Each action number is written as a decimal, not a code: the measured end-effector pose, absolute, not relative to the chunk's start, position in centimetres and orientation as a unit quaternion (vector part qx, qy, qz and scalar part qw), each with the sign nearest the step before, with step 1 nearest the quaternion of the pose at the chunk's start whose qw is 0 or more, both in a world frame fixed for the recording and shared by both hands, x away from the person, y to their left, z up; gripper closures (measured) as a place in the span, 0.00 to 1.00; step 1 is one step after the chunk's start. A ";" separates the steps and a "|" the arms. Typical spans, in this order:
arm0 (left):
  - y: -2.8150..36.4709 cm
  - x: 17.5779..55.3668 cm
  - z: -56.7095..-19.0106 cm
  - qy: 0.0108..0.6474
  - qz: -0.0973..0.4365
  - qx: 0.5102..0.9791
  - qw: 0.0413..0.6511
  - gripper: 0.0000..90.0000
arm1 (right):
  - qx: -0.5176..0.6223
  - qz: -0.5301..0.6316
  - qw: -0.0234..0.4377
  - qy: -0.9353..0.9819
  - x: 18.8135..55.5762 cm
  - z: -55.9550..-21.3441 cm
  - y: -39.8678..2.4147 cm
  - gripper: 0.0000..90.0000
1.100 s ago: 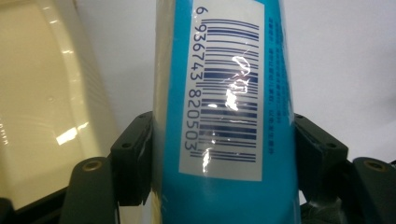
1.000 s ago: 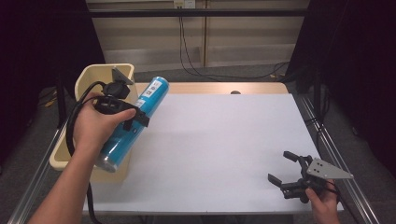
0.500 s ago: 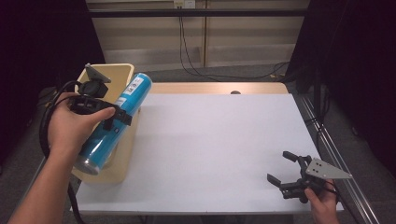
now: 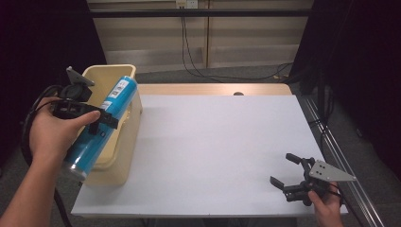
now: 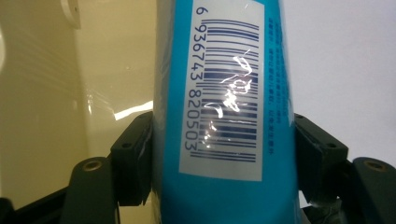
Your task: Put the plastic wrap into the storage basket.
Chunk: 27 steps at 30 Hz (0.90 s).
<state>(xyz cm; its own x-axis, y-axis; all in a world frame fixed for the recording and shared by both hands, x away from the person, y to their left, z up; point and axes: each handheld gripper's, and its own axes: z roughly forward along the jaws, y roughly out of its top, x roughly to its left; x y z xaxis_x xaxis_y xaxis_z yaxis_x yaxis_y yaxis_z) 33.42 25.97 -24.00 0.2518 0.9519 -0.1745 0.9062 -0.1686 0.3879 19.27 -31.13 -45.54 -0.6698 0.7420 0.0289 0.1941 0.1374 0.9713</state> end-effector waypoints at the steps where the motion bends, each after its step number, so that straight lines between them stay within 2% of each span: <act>1: 26.0 33.4 -24.0 0.612 0.058 0.760 0.209 0.36 | 0.327 0.569 0.241 0.715 19.3 -45.5 -31.1 0.00; 27: 28.1 34.1 -26.8 0.651 0.065 0.736 0.174 0.36 | 0.327 0.568 0.239 0.716 19.3 -45.6 -31.0 0.00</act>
